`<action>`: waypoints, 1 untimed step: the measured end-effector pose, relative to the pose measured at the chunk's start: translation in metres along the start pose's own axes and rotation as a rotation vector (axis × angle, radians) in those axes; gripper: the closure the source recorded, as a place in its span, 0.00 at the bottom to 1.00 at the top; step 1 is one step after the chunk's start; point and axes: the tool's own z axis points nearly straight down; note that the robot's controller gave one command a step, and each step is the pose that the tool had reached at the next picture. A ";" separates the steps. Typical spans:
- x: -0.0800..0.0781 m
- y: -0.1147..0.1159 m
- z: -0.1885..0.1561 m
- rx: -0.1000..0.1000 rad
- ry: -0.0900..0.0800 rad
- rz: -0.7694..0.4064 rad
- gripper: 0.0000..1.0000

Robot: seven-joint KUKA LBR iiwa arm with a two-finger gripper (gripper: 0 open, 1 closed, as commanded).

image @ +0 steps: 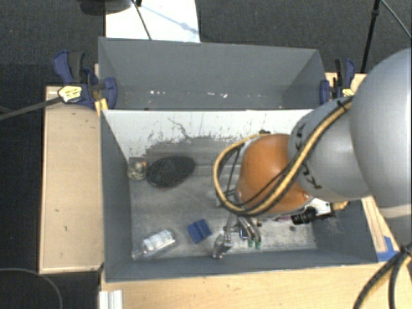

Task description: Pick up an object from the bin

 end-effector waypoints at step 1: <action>0.007 0.064 0.000 -0.004 -0.002 -0.126 0.00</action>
Offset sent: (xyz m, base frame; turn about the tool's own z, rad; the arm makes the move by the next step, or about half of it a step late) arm -0.0009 0.0612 -0.0019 -0.1199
